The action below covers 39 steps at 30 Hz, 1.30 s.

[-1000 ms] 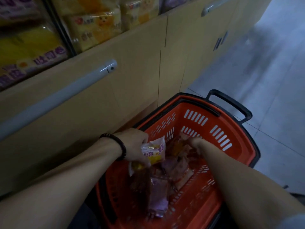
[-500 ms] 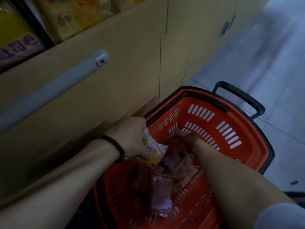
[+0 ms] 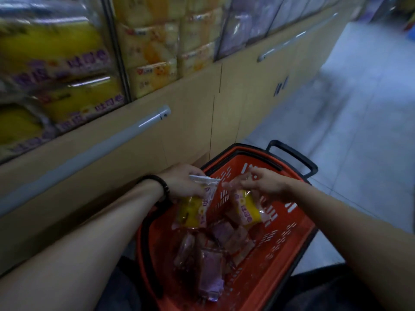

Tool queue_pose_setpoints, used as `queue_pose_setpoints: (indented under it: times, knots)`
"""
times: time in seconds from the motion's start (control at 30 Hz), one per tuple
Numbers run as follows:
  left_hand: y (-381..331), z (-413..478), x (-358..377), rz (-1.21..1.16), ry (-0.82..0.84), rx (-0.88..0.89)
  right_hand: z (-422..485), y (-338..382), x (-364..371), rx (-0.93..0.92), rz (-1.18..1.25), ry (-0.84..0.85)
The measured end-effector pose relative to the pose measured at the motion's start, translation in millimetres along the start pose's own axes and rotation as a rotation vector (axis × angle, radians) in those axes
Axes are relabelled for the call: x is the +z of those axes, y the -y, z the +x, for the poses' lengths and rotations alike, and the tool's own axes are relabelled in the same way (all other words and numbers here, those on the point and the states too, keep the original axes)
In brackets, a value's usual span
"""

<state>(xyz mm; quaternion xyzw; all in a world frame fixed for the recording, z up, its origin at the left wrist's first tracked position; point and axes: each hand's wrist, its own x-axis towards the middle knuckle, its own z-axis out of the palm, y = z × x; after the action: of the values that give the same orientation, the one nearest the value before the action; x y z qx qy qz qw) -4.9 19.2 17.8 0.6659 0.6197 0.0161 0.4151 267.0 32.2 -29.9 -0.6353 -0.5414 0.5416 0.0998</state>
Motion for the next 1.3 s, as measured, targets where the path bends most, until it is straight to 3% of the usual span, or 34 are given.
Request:
queue_pose_setpoints:
  times: [0.07,0.17,0.27,0.47,0.6,0.7,0.83,0.93,1.07,1.3]
  knots:
    - [-2,-3,1,-0.106,0.005,-0.024,-31,14,-4,-0.078,0.098,0.013]
    - [-6,-12,0,-0.263,-0.009,-0.086,-54,21,4,-0.206,0.194,-0.144]
    - [-9,-21,-2,-0.537,0.106,-0.127,-69,21,23,-0.214,0.538,-0.272]
    - [-13,-43,3,-0.779,0.148,-0.040,-86,19,54,-0.058,0.839,-0.177]
    - [-12,-53,5,-0.814,0.127,-0.045,-105,28,65,-0.161,0.872,0.013]
    - [-10,-64,5,-0.831,0.154,-0.086,-114,30,65,-0.217,0.837,0.013]
    - [-4,-89,-10,-0.790,0.251,-0.059,-131,40,58,-0.311,0.735,0.023]
    - [-3,-118,-29,-0.762,0.220,-0.029,-147,56,49,-0.389,0.592,-0.051]
    - [-4,-172,-66,-0.495,0.048,0.089,-169,91,41,-0.586,0.442,-0.119]
    - [-39,-285,-127,0.121,-0.420,0.216,-203,168,39,-0.926,0.329,-0.106]
